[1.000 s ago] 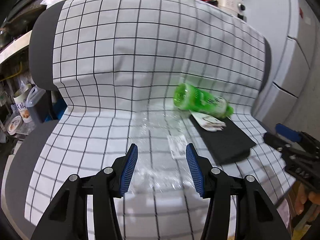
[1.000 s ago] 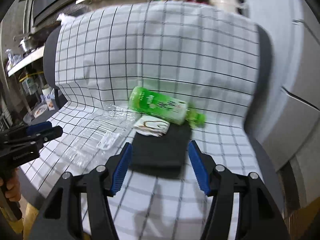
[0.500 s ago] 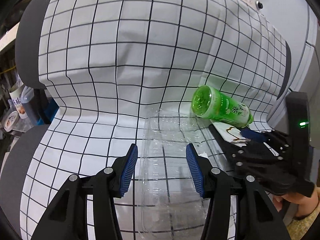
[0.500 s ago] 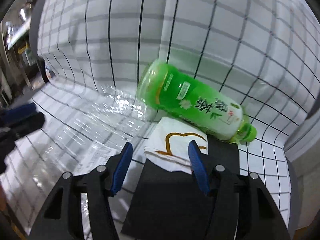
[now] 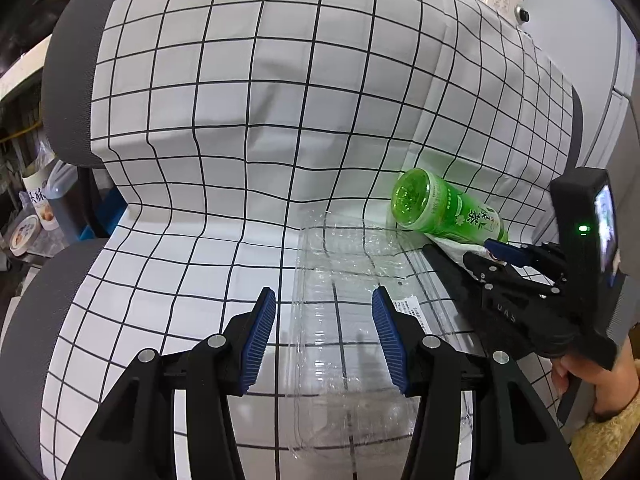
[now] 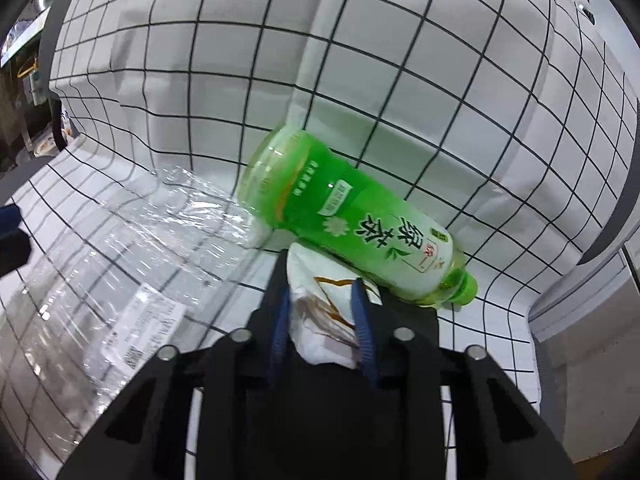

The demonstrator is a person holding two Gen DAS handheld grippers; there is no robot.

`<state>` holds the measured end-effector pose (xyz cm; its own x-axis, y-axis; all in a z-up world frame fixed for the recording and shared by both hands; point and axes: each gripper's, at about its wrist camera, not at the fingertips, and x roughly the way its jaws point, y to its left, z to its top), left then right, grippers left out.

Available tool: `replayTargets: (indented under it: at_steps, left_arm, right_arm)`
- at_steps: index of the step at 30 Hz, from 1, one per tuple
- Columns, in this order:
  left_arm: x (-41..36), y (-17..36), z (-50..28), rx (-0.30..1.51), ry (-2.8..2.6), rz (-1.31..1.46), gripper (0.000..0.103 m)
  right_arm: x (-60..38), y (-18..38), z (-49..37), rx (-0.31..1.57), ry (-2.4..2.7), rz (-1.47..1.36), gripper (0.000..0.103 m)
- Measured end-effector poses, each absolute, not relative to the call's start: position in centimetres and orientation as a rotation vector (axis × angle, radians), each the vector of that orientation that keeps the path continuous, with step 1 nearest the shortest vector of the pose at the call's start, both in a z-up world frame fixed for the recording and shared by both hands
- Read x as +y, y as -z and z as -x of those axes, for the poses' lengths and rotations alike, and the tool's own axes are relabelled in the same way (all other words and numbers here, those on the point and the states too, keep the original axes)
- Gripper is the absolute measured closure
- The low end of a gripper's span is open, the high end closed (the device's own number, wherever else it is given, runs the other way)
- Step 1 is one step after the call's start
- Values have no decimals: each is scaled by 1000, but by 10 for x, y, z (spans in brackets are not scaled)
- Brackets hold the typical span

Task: Collect trash
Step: 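Grasp the white paper on the black pad with the right gripper, then grasp the black pad edge with the left gripper and lift it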

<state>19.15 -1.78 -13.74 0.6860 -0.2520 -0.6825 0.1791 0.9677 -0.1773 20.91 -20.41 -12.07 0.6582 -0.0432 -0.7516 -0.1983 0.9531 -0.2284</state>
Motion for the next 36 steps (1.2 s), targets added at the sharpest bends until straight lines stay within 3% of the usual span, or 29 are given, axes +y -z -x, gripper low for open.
replayTargets:
  at_steps: [5,13,19,24,36]
  left_arm:
    - [-19,133,-182,779,241,93,51]
    - [-25,120,-161,761,251,74,51]
    - [-52,117,-146,767,309,42,50]
    - [-93,123,-134,774,398,-24,50]
    - [-160,131,-158,784,453,-130,47]
  right_arm:
    - [-198,122,-209,838,-129,326,99]
    - [-241,41,-134,674,-262,0,100]
    - [-289,1,-72,538,-156,-89,100]
    - [-320,-8,-32,456,49,-60,100]
    - [-369,17,-11,476,94,-178,100]
